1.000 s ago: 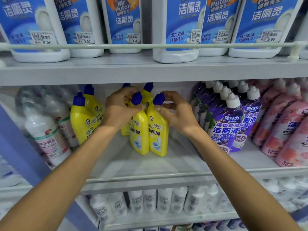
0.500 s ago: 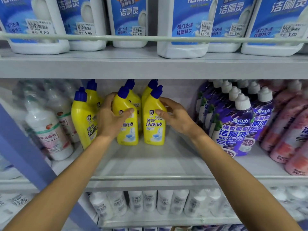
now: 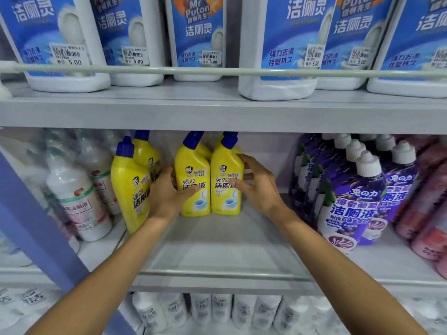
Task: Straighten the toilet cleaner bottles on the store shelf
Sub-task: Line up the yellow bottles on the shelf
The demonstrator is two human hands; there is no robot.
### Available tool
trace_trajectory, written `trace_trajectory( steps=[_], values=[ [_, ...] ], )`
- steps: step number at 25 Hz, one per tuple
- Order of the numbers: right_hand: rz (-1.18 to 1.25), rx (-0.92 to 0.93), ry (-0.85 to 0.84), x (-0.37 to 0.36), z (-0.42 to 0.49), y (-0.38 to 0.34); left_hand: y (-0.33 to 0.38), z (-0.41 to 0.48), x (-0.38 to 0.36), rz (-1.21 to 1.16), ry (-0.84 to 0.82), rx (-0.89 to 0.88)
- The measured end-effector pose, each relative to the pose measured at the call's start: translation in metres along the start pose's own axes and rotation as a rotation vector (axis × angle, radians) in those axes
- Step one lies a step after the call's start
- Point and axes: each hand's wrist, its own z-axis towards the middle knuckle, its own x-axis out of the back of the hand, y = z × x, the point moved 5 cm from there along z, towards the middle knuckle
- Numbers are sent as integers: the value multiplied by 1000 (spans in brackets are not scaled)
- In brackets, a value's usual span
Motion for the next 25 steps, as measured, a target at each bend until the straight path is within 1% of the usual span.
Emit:
trace_trajectory(
  steps=[2,4,5,7,8,10,16,19,22,25],
  values=[
    [-26,30,66,6,4,2,-1,0,-2,25,17,-5],
    [-14,13,132,15,12,7,0,2,-2,32,6,-1],
    [6,-19,130,18,16,9,-2,5,-3,11,-28,12],
    [45,-78,65,17,22,12,-7,15,-5,-58,-148,31],
    [68,-88,33,14,23,13,-9,19,-6,-79,-203,47],
    [97,-73,24,10,24,16,-15,23,-9,-97,-244,60],
    [88,-40,48,8,21,18,-15,21,-12,-87,-212,30],
    [92,-39,19,11,23,18,-18,21,-16,-35,-152,33],
    [96,-60,-7,15,24,18,-4,13,-24,-102,-121,34],
    [108,-94,-9,16,20,18,0,12,-28,-121,-108,29]
  ],
)
